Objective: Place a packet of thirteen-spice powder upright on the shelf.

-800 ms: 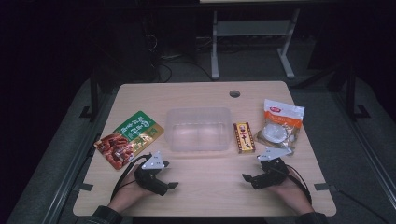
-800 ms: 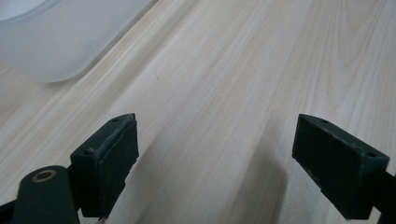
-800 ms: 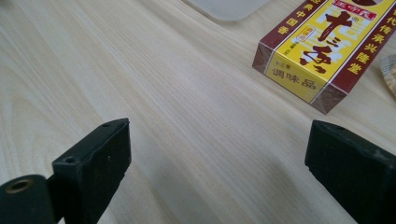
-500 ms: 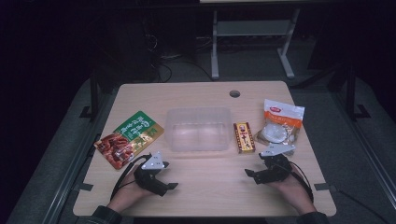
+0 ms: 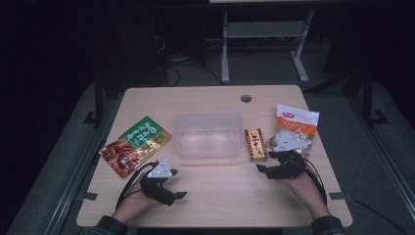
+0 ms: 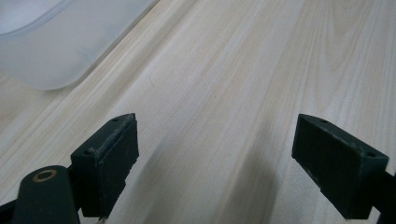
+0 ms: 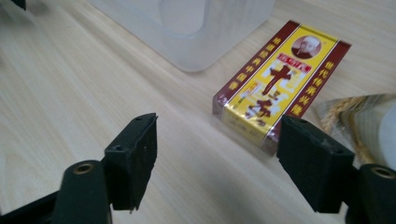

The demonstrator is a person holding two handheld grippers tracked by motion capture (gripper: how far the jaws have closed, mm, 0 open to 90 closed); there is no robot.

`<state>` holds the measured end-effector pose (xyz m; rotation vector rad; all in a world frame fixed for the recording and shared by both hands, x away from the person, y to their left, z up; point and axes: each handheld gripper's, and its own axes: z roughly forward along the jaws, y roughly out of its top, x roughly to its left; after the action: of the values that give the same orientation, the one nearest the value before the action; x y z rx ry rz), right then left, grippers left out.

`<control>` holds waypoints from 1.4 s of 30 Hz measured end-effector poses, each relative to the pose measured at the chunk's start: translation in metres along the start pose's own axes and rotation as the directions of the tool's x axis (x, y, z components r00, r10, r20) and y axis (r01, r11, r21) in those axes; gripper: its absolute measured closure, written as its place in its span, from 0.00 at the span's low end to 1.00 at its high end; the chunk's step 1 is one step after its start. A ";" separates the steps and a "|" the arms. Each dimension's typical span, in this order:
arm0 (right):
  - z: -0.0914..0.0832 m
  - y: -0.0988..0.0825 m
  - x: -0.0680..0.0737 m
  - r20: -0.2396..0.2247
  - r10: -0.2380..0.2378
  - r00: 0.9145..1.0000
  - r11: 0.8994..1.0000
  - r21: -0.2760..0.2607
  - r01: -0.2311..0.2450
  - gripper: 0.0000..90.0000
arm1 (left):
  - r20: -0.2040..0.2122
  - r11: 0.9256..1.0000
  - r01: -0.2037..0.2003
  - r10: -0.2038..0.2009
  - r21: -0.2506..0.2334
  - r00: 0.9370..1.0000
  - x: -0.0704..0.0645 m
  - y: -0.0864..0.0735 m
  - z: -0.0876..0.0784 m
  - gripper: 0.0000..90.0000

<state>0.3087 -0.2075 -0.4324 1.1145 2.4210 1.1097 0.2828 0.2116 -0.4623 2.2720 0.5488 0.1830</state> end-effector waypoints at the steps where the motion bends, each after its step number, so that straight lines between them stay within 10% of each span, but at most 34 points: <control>1: 0.000 0.002 -0.001 0.005 -0.003 1.000 1.000 -0.003 0.003 0.35 | -0.002 1.000 -0.002 0.002 0.001 1.000 0.000 0.000 -0.001 0.16; 27: 0.005 0.042 -0.040 -0.011 0.040 0.999 0.995 -0.093 -0.041 0.98 | -0.020 0.999 -0.022 0.022 -0.031 1.000 0.002 0.005 -0.006 0.16; 42: 0.037 0.063 -0.060 0.009 0.038 0.999 0.995 -0.088 -0.037 1.00 | -0.022 0.999 -0.022 0.021 -0.042 1.000 0.008 0.001 -0.014 0.16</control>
<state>0.4015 -0.2056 -0.4165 1.1395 2.3281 1.2061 0.2860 0.2236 -0.4527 2.2378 0.5268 0.2287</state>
